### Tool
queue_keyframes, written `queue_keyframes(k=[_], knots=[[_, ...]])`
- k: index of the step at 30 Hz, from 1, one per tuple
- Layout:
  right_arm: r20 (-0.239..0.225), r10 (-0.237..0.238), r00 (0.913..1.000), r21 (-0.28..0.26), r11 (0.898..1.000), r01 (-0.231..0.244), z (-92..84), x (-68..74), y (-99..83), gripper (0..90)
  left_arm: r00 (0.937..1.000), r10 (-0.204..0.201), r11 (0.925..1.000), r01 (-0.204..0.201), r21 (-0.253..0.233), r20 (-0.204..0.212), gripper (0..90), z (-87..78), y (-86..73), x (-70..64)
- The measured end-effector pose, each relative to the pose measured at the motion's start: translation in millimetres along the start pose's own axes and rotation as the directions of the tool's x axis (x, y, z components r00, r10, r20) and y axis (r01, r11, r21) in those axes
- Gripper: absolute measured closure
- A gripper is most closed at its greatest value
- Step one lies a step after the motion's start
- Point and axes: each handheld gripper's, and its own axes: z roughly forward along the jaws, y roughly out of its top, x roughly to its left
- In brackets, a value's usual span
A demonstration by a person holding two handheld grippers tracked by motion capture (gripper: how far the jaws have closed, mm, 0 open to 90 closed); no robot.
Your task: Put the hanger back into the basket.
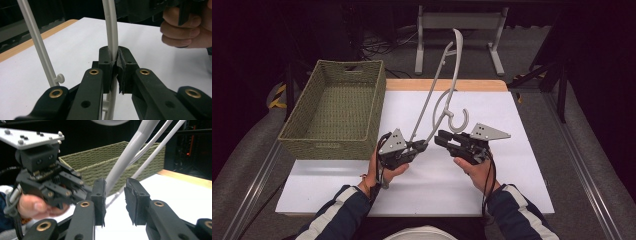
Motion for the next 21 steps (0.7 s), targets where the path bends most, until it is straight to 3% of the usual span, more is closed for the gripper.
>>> queue_keyframes(k=[4,7,11,13,14,15,16,17,18,21], knots=[[0.052,-0.049,0.9974,0.041,0.998,0.047,-15.2,-1.7,-2.2,59.1,0.9999,0.002,0.9999,-0.001,0.011,-0.011,82.9,-0.4,0.7,1.6],[0.095,-0.105,0.9899,0.096,0.991,0.096,-25.8,-2.4,-7.0,49.7,0.9999,0.008,0.9998,-0.008,0.019,-0.013,82.9,0.3,2.1,0.6],[0.138,-0.128,0.9821,0.139,0.984,0.109,-36.4,-4.2,-15.5,41.7,0.9999,0.006,0.9998,-0.006,0.02,-0.014,82.9,-0.1,3.9,0.3],[0.18,-0.181,0.9669,0.212,0.967,0.142,-44.4,-4.8,-24.2,34.5,0.9997,0.011,0.9997,-0.011,0.022,-0.024,83.0,-0.6,5.6,0.8],[0.206,-0.226,0.9519,0.246,0.954,0.173,-47.8,-4.3,-28.4,31.9,0.9995,0.01,0.9998,-0.009,0.02,-0.029,82.9,-0.7,6.1,0.7],[0.206,-0.226,0.9519,0.246,0.954,0.173,-47.8,-4.3,-28.4,31.9,0.9995,0.01,0.9998,-0.009,0.02,-0.029,82.9,-0.7,6.1,0.7],[0.225,-0.255,0.9402,0.264,0.945,0.194,-49.6,-4.0,-31.1,27.6,0.9992,0.021,0.9995,-0.02,0.025,-0.034,82.9,-1.1,7.4,1.7],[0.272,-0.317,0.9085,0.315,0.921,0.228,-53.1,-2.4,-40.1,21.8,0.9993,0.012,0.9998,-0.012,0.018,-0.035,82.9,-0.7,7.9,1.2],[0.282,-0.323,0.9032,0.331,0.916,0.225,-54.6,-2.1,-43.9,19.9,0.9991,0.021,0.9997,-0.021,0.016,-0.035,82.9,-1.6,10.0,2.1],[0.286,-0.319,0.9036,0.345,0.914,0.213,-57.5,-1.2,-50.6,18.7,0.9984,0.026,0.9996,-0.026,0.012,-0.049,82.9,-2.0,13.2,1.7]])
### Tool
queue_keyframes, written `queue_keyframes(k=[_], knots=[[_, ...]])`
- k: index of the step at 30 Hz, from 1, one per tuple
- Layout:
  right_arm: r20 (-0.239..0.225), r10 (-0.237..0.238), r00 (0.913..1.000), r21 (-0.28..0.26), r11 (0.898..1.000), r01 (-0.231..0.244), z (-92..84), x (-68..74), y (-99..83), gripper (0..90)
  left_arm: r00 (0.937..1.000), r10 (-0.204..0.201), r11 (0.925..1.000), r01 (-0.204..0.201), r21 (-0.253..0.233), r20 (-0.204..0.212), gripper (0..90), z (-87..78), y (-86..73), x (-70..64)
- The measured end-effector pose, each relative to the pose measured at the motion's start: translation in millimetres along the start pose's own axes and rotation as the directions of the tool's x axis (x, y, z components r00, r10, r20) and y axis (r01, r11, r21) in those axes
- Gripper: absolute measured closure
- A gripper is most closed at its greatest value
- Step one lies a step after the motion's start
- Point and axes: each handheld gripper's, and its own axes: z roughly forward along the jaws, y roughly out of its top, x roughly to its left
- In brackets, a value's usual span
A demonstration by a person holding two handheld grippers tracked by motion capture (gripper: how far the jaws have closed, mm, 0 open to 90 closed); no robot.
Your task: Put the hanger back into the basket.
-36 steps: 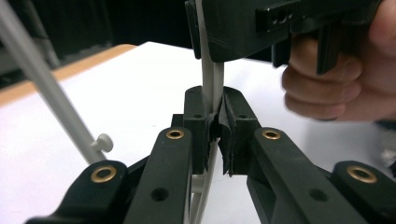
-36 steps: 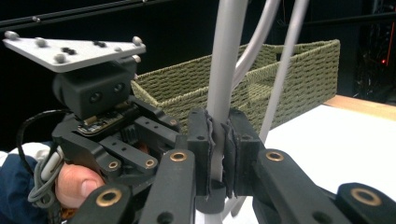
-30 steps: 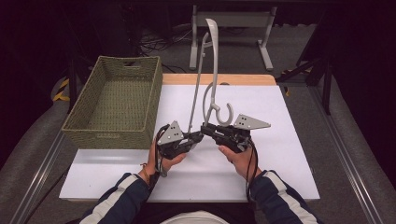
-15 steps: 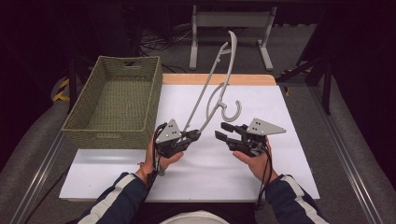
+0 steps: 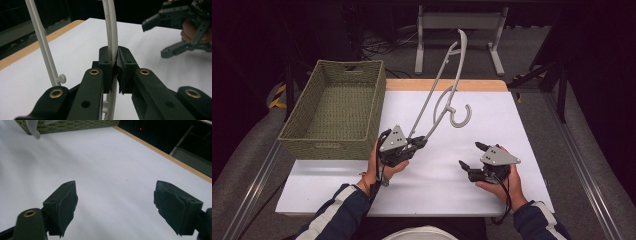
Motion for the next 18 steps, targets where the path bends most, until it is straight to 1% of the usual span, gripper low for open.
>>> queue_keyframes(k=[1,3,4,6,8,9,12,13,15,16,18], knots=[[0.008,0.009,0.9999,-0.007,1.0,-0.009,-1.6,1.6,-4.2,15.3,1.0,-0.006,1.0,0.006,-0.005,0.002,82.9,-0.2,1.0,-0.1],[0.012,0.008,0.9999,-0.011,1.0,-0.008,-2.4,2.1,-5.2,15.3,0.9999,0.007,0.9999,-0.007,-0.011,-0.01,82.9,-2.0,4.9,0.8],[0.012,0.005,0.9999,-0.013,1.0,-0.005,-3.3,2.6,-5.8,15.1,0.9999,0.0,0.9998,0.0,-0.018,-0.012,82.9,-2.8,7.2,1.0],[0.016,0.002,0.9999,-0.039,0.999,-0.001,-5.6,3.6,-5.8,15.1,0.9995,0.003,0.9994,-0.004,-0.034,-0.03,82.9,-5.9,15.7,2.6],[0.026,-0.004,0.9997,-0.033,0.999,0.005,-5.3,4.5,-5.0,15.1,0.999,0.013,0.9991,-0.015,-0.04,-0.043,82.9,-9.2,23.7,4.0],[0.024,-0.004,0.9997,-0.037,0.999,0.005,-5.1,4.6,-5.1,15.1,0.9988,0.013,0.9989,-0.015,-0.044,-0.046,82.9,-11.6,28.8,4.1],[0.021,-0.004,0.9998,-0.026,1.0,0.005,-3.9,4.5,-6.0,15.1,0.9975,0.027,0.9982,-0.03,-0.051,-0.065,82.9,-18.5,41.2,5.0],[0.021,-0.001,0.9998,-0.027,1.0,0.002,-3.7,4.5,-5.9,15.1,0.9971,0.031,0.9979,-0.034,-0.055,-0.07,82.9,-20.4,44.1,5.2],[0.015,0.001,0.9999,-0.025,1.0,-0.001,-3.2,4.2,-5.8,15.1,0.9973,0.02,0.9978,-0.025,-0.062,-0.07,82.9,-24.5,48.2,4.4],[0.01,0.006,0.9999,-0.028,1.0,-0.005,-3.1,4.1,-5.9,15.2,0.9963,0.03,0.9976,-0.035,-0.061,-0.08,82.9,-27.0,50.2,4.7],[0.007,0.007,1.0,-0.026,1.0,-0.006,-2.7,3.9,-6.2,15.2,0.9957,0.031,0.9974,-0.036,-0.062,-0.087,82.9,-29.7,51.9,4.9]])
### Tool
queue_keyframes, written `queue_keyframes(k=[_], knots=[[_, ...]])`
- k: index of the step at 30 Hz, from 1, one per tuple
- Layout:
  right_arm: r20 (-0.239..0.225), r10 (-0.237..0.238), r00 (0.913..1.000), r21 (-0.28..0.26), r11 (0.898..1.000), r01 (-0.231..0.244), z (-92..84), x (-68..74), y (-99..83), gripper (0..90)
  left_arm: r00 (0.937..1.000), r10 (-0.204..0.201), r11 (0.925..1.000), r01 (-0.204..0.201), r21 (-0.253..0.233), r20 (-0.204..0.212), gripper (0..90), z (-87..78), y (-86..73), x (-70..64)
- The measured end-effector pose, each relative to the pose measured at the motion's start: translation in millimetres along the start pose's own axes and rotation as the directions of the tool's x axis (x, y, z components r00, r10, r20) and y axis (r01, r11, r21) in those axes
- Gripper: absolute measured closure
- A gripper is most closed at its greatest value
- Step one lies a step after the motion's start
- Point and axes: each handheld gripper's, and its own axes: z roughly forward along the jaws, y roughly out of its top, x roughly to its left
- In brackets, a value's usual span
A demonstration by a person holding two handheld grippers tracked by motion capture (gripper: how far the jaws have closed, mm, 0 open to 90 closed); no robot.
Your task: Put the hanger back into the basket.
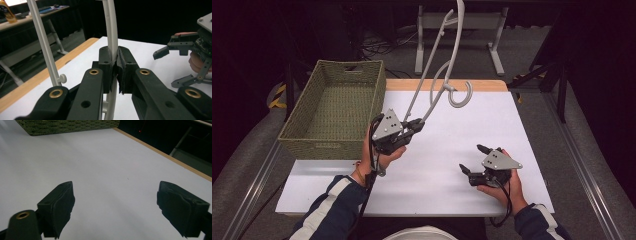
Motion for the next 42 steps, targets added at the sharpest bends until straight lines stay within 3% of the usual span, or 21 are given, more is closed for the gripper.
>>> queue_keyframes(k=[10,21,25,33,41,42], knots=[[-0.004,0.009,1.0,0.011,1.0,-0.009,1.7,-1.2,-0.5,15.2,0.9985,0.008,1.0,-0.008,-0.001,-0.054,82.9,-29.3,21.8,20.1],[0.004,0.015,0.9999,0.013,1.0,-0.015,2.7,-2.7,-1.4,15.2,0.9933,-0.001,1.0,0.001,0.007,-0.116,82.9,-56.5,23.0,46.4],[0.003,0.016,0.9999,0.015,1.0,-0.016,2.7,-2.5,-1.6,15.5,0.9891,0.013,0.9996,-0.01,0.025,-0.147,82.9,-64.1,19.4,56.6],[-0.003,0.026,0.9997,0.019,0.999,-0.026,4.7,-2.2,-2.5,15.4,0.9817,-0.008,0.9983,0.019,0.055,-0.19,82.8,-78.0,6.2,77.1],[-0.009,0.037,0.9993,0.027,0.999,-0.037,6.4,-2.2,-3.5,15.5,0.9701,-0.002,0.9898,0.037,0.137,-0.243,82.8,-92.6,-18.3,100.1],[-0.011,0.038,0.9992,0.027,0.999,-0.038,6.8,-2.2,-3.7,15.4,0.9727,-0.007,0.9884,0.042,0.146,-0.232,82.8,-94.8,-22.8,103.4]])
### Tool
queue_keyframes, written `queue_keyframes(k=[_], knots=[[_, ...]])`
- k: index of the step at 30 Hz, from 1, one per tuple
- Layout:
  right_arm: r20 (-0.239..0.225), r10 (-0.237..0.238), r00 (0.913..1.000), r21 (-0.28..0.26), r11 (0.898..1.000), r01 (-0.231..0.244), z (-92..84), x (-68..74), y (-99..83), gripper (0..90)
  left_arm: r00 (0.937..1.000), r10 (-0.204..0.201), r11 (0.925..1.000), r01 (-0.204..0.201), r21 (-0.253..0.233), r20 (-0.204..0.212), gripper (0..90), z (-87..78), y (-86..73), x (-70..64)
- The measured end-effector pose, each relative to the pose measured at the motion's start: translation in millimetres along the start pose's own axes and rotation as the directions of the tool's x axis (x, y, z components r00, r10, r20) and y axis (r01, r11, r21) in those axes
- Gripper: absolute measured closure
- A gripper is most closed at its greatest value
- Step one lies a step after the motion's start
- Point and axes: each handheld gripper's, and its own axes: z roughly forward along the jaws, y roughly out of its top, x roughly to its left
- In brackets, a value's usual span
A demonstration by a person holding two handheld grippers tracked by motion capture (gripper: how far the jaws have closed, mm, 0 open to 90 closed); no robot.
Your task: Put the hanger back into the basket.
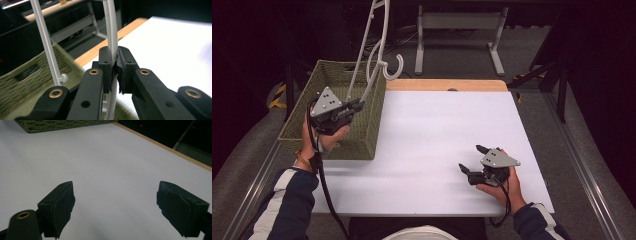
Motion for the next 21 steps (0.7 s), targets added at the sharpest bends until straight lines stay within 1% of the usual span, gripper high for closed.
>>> queue_keyframes(k=[1,2,3,4,5,6,8,10,12,14,18,19,20,21], knots=[[0.0,0.0,1.0,0.0,1.0,0.0,0.0,0.0,0.0,15.4,1.0,0.0,1.0,0.0,0.0,0.0,82.8,0.0,0.0,0.0],[-0.005,0.004,1.0,0.003,1.0,-0.004,0.3,-0.2,-0.2,15.5,1.0,0.001,1.0,-0.001,0.01,0.002,82.8,-0.6,-4.9,3.3],[-0.007,0.011,0.9999,0.005,1.0,-0.011,0.7,-0.3,-0.6,15.5,1.0,0.001,0.9998,-0.001,0.018,-0.006,82.8,-1.1,-8.7,5.7],[-0.01,0.017,0.9998,0.007,1.0,-0.017,1.0,-0.5,-0.9,15.5,1.0,-0.008,0.9996,0.008,0.026,-0.005,82.8,-1.4,-12.5,7.9],[-0.011,0.018,0.9998,0.007,1.0,-0.018,1.5,-0.9,-1.1,15.5,0.9998,-0.015,0.9994,0.015,0.032,-0.012,82.8,-1.7,-16.1,10.1],[-0.011,0.022,0.9997,0.011,1.0,-0.022,1.7,-0.9,-1.3,15.5,0.9997,-0.011,0.999,0.011,0.043,-0.02,82.8,-2.4,-19.4,12.7],[-0.01,0.02,0.9998,0.012,1.0,-0.02,2.5,-1.0,-1.5,15.5,0.9992,-0.024,0.9976,0.026,0.064,-0.033,82.8,-4.5,-28.3,17.5],[-0.01,0.02,0.9997,0.013,1.0,-0.02,2.6,-0.9,-1.6,15.5,0.9988,-0.025,0.9969,0.028,0.074,-0.041,82.8,-5.3,-31.3,18.7],[-0.011,0.018,0.9998,0.018,1.0,-0.018,3.3,-0.3,-1.7,15.5,0.9981,-0.027,0.9942,0.032,0.102,-0.055,82.8,-7.3,-39.8,21.8],[-0.012,0.017,0.9998,0.018,1.0,-0.016,3.5,-0.1,-1.7,15.5,0.9982,-0.027,0.9936,0.033,0.108,-0.054,82.8,-8.0,-42.4,23.0],[-0.013,0.011,0.9999,0.022,1.0,-0.01,4.0,0.5,-1.9,15.6,0.9979,-0.007,0.9894,0.016,0.144,-0.065,82.7,-10.4,-52.5,26.0],[-0.013,0.01,0.9999,0.023,1.0,-0.01,4.2,0.5,-1.9,15.6,0.9981,-0.001,0.9876,0.01,0.156,-0.061,82.7,-11.0,-55.2,26.7],[-0.013,0.01,0.9999,0.025,1.0,-0.009,4.3,0.5,-2.0,15.7,0.9977,0.005,0.9839,0.007,0.179,-0.067,82.7,-11.8,-59.7,27.5],[-0.014,0.01,0.9999,0.026,1.0,-0.009,4.3,0.6,-2.0,15.7,0.9973,0.011,0.9836,0.002,0.18,-0.072,82.6,-12.9,-61.7,28.1]])
